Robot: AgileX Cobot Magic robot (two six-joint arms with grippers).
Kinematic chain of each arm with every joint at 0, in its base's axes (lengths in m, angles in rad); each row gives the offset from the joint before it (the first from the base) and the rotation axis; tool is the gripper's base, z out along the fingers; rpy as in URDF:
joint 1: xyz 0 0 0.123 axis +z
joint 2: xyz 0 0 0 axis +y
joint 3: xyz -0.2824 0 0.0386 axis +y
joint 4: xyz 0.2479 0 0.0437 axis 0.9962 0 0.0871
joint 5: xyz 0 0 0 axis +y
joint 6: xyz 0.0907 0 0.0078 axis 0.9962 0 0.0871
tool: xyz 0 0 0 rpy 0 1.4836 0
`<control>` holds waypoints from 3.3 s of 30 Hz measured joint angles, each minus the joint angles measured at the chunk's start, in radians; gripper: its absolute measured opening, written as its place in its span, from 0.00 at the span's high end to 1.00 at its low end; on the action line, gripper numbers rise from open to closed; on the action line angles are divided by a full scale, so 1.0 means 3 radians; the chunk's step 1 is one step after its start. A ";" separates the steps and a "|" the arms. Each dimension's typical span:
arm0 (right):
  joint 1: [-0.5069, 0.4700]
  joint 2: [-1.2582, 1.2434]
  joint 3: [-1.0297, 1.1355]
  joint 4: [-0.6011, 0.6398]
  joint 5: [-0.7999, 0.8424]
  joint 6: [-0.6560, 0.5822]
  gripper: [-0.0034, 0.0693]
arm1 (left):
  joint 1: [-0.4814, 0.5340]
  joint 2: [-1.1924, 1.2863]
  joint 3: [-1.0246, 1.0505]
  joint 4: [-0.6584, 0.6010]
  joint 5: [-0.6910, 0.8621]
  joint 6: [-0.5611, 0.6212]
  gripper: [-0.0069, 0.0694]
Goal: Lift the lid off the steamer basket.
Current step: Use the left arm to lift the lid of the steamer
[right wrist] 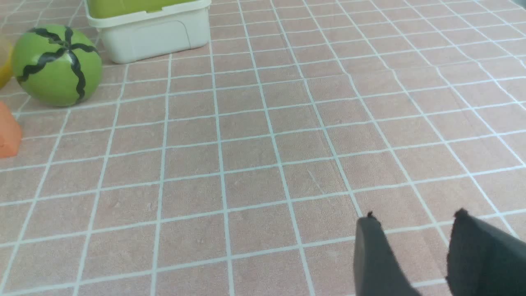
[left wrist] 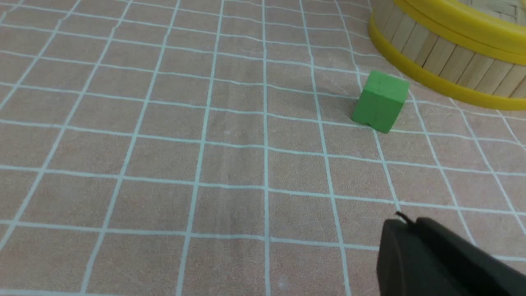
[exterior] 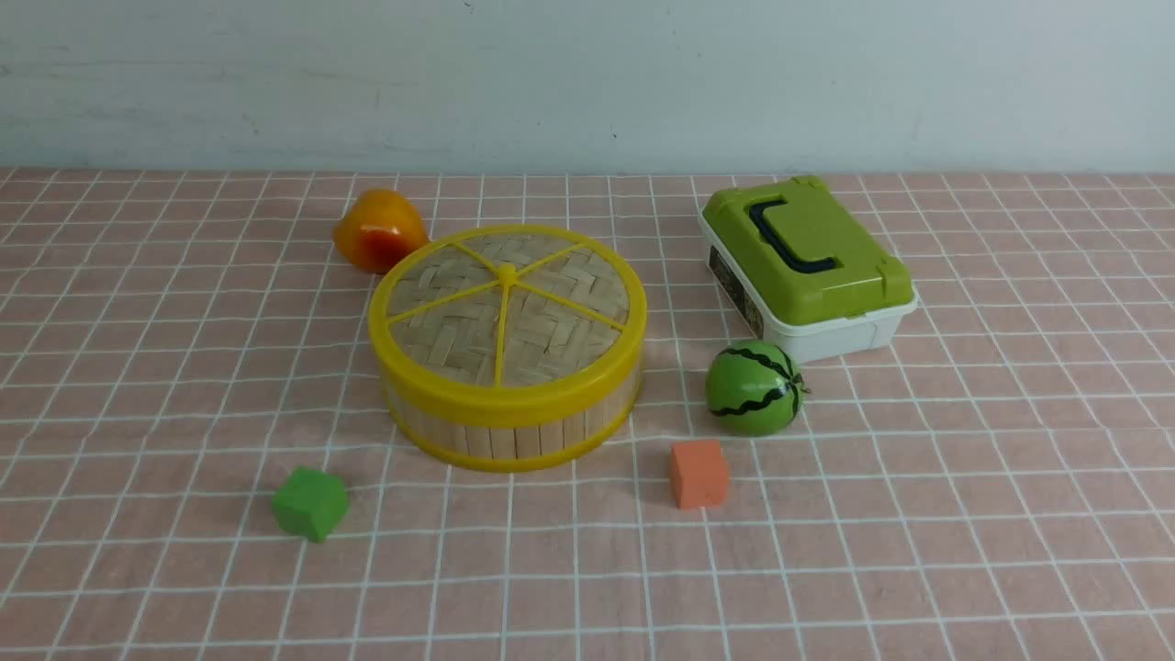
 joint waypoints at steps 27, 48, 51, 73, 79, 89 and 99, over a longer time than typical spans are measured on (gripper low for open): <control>0.0000 0.0000 0.0000 0.0000 0.0000 0.0000 0.62 | 0.0000 0.0000 0.0000 0.0000 0.0000 -0.0001 0.86; 0.0000 0.0000 0.0000 0.0000 0.0000 0.0000 0.62 | 0.0000 0.0000 0.0000 0.0022 0.0000 -0.0004 0.83; 0.0000 0.0000 0.0000 0.0000 0.0000 0.0000 0.62 | 0.0000 0.0000 0.0003 0.0022 -0.0104 -0.0004 0.82; 0.0000 0.0000 0.0000 0.0000 0.0000 0.0000 0.62 | 0.0000 0.0000 0.0003 0.0012 -0.3220 -0.0453 0.80; 0.0000 0.0000 0.0000 0.0000 0.0000 0.0000 0.62 | 0.0000 0.0006 -0.0660 0.0030 -0.2551 -0.0826 0.92; 0.0000 0.0000 0.0000 0.0000 0.0000 0.0000 0.62 | 0.0000 0.1510 -0.2184 0.0205 -0.0706 -0.0667 0.93; 0.0000 0.0000 0.0000 0.0000 0.0000 0.0000 0.62 | -0.0231 0.3316 -0.3323 -0.0520 0.0873 -0.0292 0.93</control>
